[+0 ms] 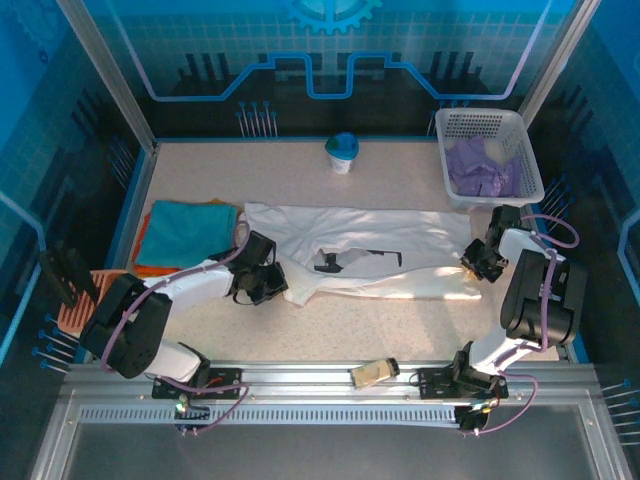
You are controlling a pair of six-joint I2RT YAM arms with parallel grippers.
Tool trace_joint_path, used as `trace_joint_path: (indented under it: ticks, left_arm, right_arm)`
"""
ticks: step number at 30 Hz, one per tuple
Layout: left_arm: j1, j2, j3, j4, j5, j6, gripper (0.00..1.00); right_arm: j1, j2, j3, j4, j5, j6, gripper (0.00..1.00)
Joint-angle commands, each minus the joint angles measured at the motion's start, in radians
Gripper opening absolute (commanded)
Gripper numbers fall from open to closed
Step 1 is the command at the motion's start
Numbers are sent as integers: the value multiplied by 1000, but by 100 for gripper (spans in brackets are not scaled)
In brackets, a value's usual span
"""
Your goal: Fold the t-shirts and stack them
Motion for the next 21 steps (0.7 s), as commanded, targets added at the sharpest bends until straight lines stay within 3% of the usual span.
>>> trace_joint_path:
  ticks: [1, 2, 8, 21]
  left_arm:
    - [-11, -41, 57, -84, 14, 30, 0]
    - [-14, -49, 71, -110, 13, 37, 0]
    - [-18, -102, 161, -261, 2, 74, 0]
    - [-5, -22, 426, -434, -33, 202, 0]
  right_arm:
    - [13, 13, 13, -8, -11, -1, 12]
    - [12, 13, 14, -9, -16, -2, 7]
    - [7, -5, 43, -26, -12, -1, 4]
    - [6, -31, 55, -34, -36, 4, 4]
